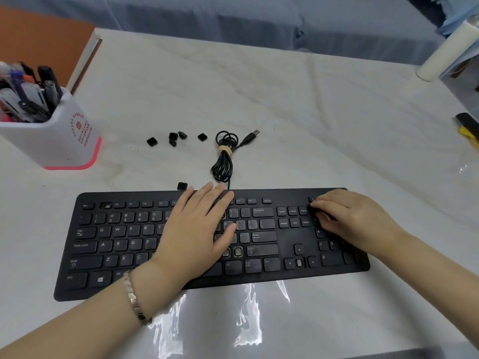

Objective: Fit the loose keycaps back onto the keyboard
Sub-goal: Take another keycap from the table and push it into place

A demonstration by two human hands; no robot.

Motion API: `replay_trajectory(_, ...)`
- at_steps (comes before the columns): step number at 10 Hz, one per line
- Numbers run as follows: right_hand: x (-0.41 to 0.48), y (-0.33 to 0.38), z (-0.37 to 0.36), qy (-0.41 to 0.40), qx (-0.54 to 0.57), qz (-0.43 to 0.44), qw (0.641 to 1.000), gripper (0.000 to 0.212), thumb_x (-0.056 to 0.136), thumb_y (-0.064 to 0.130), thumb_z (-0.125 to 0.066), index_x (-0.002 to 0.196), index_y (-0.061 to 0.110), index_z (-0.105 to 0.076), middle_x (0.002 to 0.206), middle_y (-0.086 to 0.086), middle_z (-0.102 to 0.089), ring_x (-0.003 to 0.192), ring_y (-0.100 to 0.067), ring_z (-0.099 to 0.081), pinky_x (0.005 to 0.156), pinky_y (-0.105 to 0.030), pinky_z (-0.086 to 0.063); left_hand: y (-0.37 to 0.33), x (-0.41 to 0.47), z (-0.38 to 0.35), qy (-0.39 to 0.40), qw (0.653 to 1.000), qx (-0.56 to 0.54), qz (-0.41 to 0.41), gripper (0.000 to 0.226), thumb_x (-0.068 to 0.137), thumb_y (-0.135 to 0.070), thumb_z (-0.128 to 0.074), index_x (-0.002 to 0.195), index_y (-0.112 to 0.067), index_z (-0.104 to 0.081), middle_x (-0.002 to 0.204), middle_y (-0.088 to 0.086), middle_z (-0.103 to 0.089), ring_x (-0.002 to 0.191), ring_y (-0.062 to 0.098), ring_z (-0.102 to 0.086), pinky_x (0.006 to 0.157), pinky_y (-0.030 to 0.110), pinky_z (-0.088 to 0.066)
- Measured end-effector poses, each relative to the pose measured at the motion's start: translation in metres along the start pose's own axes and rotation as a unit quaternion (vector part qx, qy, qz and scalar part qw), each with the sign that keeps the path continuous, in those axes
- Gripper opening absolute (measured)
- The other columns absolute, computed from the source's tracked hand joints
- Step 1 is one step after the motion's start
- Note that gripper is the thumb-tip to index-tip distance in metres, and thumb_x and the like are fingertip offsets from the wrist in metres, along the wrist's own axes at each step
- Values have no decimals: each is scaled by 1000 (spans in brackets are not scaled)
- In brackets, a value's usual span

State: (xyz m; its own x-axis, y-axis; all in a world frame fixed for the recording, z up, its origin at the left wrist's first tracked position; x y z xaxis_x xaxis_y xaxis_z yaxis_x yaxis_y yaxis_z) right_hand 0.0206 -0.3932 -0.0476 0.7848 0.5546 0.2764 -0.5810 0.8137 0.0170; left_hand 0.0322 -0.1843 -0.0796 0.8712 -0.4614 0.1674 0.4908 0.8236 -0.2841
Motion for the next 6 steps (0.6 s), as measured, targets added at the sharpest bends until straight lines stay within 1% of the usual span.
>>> replay_trajectory(1,2,-2,3,-4,32,-15,999,16,74,10,-59,84,2,-68,78,-8,-71,69,-24,-67,62,-26,-52,0,0,1,-3,1000,1,-2,51,84,-40,-40,121,-10,-56,127,9,-57,120,27,-49,105,39,-25)
replay_trajectory(2,1,-5,2,4,54,-23,998,24,79,19,-50,85,4,-68,80,-6,-72,71,-23,-65,67,-23,-47,0,0,1,-2,1000,0,0,51,84,-40,-40,122,-10,-56,128,9,-57,121,27,-49,105,39,-24)
replay_trajectory(3,0,-7,1,12,75,-36,996,24,80,21,-51,85,6,-68,82,-4,-72,77,-17,-60,71,-19,-42,0,0,1,1,1000,0,1,51,84,-40,-39,122,-10,-56,128,9,-57,121,28,-50,106,39,-24)
replay_trajectory(4,-7,-6,0,-2,58,-40,998,37,90,30,-44,82,7,-71,84,-3,-74,75,-22,-67,72,-19,-44,0,0,0,3,1000,1,-2,51,85,-40,-39,122,-10,-56,128,9,-57,121,28,-49,106,39,-24)
replay_trajectory(5,-16,-5,0,-23,57,-69,996,47,95,32,-34,87,7,-72,88,-4,-74,78,-22,-66,75,-15,-39,0,0,0,1,1000,0,-5,51,84,-40,-39,122,-10,-56,127,9,-57,121,28,-50,106,40,-24)
replay_trajectory(6,-25,-1,-4,-45,29,-112,992,29,88,15,-44,97,4,-69,98,-10,-72,89,-23,-63,82,-17,-37,-1,0,0,-8,1000,-1,-13,50,84,-39,-40,122,-10,-56,128,9,-57,120,28,-49,106,40,-24)
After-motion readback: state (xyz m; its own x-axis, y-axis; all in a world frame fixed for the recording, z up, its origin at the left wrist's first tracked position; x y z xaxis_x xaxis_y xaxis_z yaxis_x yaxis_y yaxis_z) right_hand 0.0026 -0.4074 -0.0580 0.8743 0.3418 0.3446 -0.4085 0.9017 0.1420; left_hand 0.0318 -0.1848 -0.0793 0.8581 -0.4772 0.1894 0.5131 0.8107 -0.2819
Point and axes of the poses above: each hand's wrist, its own x-axis towards the middle knuckle, its own z-axis out of the back of the hand, y = z × x, the point moved 8 cm from there along x, towards the middle knuckle
